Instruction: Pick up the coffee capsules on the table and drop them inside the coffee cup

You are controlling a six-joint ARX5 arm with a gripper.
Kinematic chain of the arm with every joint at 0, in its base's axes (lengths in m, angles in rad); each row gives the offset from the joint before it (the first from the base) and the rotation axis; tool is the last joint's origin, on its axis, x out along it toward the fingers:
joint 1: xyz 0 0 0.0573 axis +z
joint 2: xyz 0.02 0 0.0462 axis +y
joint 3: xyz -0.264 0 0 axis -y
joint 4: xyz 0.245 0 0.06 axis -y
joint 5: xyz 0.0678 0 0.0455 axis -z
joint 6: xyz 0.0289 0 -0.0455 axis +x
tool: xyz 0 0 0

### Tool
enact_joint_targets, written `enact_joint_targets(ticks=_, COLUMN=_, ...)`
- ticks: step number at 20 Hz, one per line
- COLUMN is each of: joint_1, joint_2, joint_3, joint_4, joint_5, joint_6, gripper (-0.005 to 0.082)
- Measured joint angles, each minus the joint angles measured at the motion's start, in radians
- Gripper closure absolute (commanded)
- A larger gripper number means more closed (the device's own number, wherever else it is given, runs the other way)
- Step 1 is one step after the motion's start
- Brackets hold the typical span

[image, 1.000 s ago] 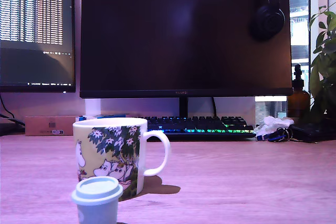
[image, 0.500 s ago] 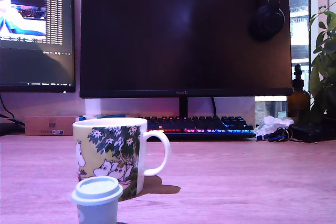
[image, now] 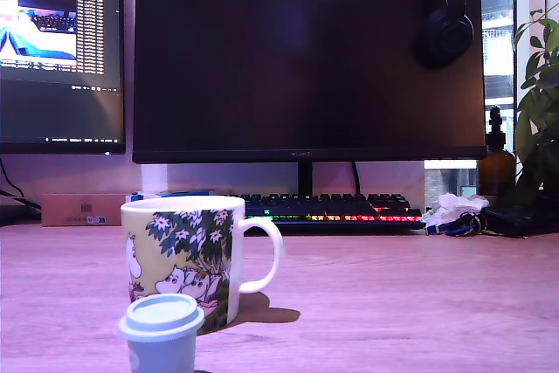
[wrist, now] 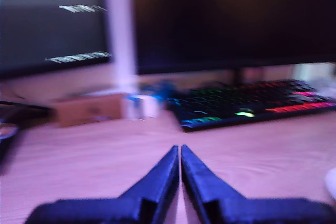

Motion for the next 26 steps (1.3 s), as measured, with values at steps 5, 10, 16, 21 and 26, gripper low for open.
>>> enact_joint_targets(ticks=5, joint_1=-0.096, joint_2=0.000, joint_3=0.000, joint_4=-0.005, joint_5=0.083, joint_6=-0.048, gripper=0.0789)
enact_joint_targets(ticks=10, joint_1=-0.198, joint_2=0.007, joint_3=0.000, joint_4=-0.053, joint_5=0.093, joint_6=-0.051, gripper=0.0788)
enact_joint_targets(ticks=16, joint_1=-0.306, joint_2=0.107, joint_3=0.025, joint_4=-0.167, joint_5=0.098, joint_6=-0.043, gripper=0.0788)
enact_joint_targets(ticks=21, joint_1=-0.398, joint_2=0.152, joint_3=0.071, joint_4=-0.206, joint_5=0.097, joint_6=0.008, gripper=0.0788)
enact_joint_targets(ticks=26, joint_1=-0.515, joint_2=0.164, joint_3=0.098, joint_4=-0.257, joint_5=0.042, joint_6=0.016, gripper=0.0788)
